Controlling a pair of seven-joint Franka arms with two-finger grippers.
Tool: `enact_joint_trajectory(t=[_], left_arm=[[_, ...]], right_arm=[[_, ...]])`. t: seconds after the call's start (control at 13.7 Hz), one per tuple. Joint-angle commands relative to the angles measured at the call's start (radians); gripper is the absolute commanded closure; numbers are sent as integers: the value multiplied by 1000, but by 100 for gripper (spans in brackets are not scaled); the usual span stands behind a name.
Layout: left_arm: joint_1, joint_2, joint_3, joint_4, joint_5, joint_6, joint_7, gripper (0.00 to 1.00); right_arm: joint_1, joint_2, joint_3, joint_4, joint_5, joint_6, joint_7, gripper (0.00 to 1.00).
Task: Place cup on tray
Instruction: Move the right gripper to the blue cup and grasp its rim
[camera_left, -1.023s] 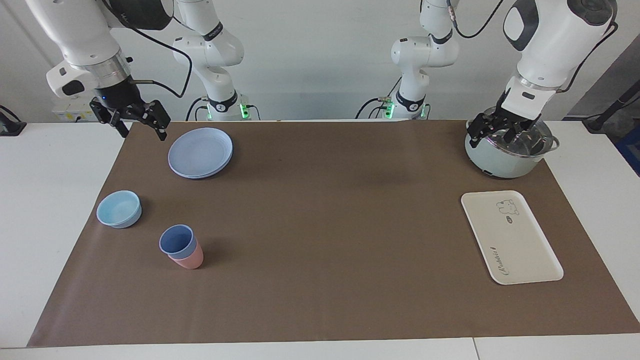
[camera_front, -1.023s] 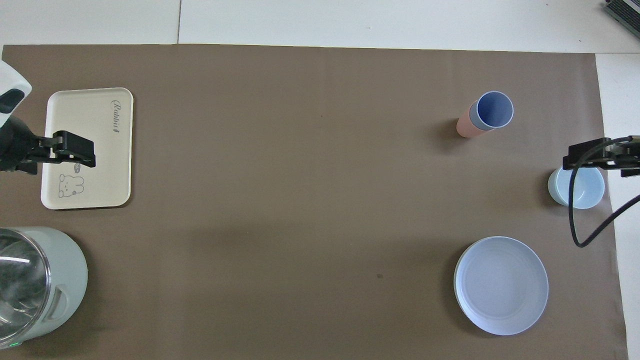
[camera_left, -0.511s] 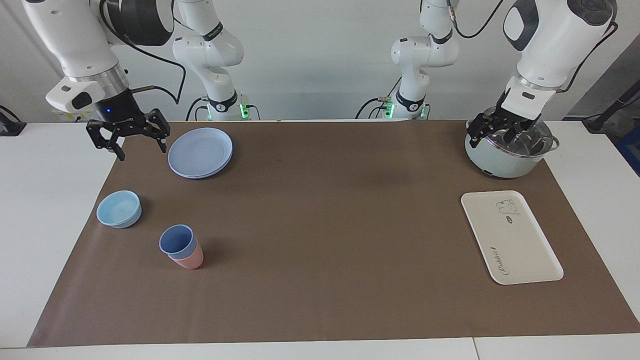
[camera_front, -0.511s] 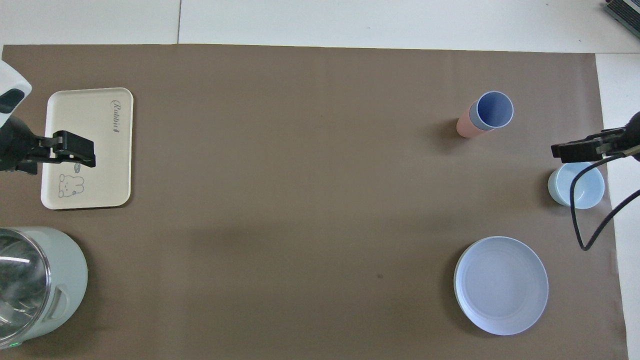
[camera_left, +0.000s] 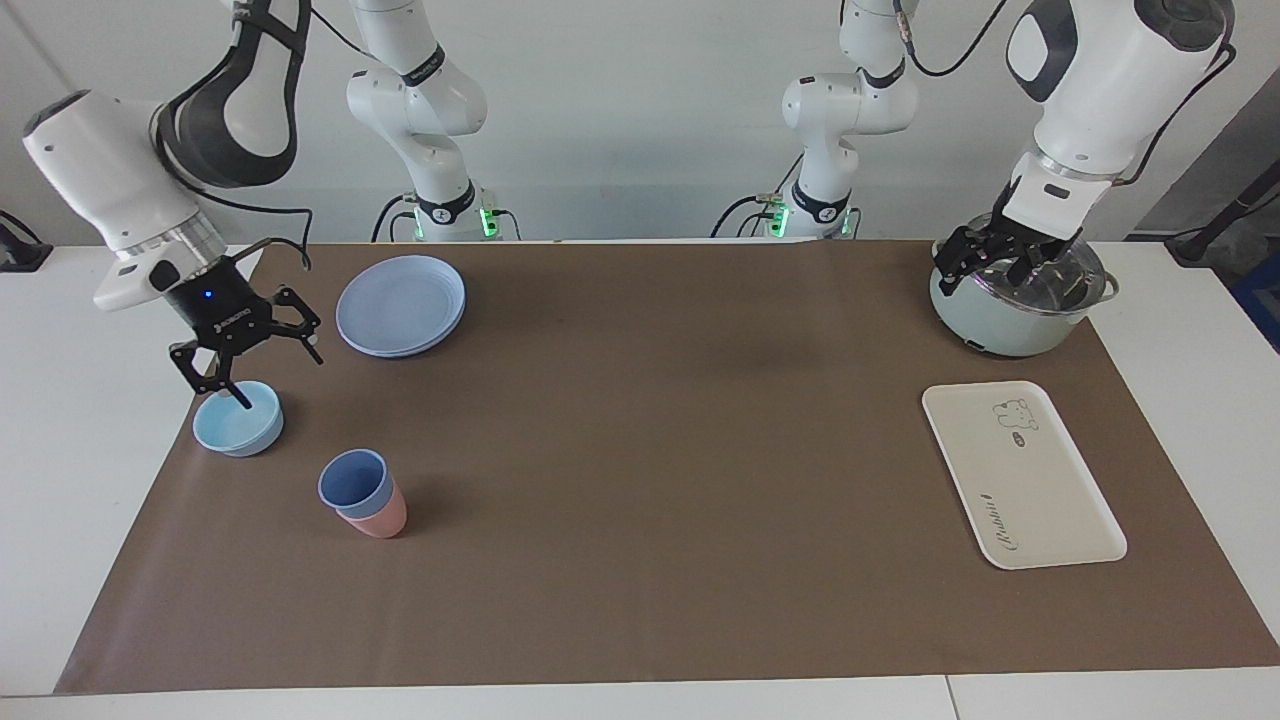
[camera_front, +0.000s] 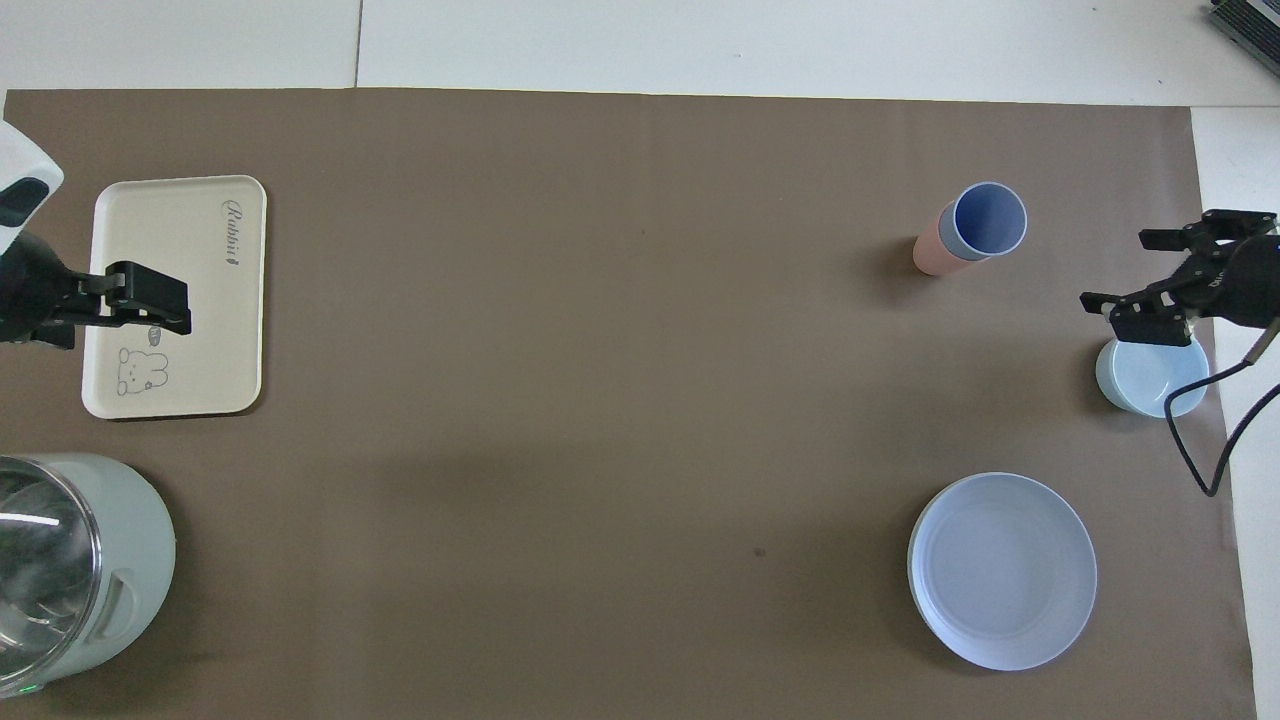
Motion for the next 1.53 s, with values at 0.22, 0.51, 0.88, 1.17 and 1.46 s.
enact_joint_trajectory(t=[0.22, 0.51, 0.88, 1.17, 1.46], left_arm=[[11, -33, -2, -40, -16, 15, 9, 0], [11, -33, -2, -40, -16, 15, 9, 0], [11, -33, -2, -40, -16, 15, 9, 0], [11, -33, -2, -40, -16, 15, 9, 0], [11, -33, -2, -40, -16, 15, 9, 0]], right_arm=[[-36, 187, 11, 24, 435, 37, -386, 0], [-48, 305, 12, 40, 689, 1, -619, 0], [-34, 369, 12, 44, 872, -9, -741, 0], [-8, 386, 14, 43, 926, 0, -781, 0], [12, 386, 14, 34, 954, 4, -784, 0]])
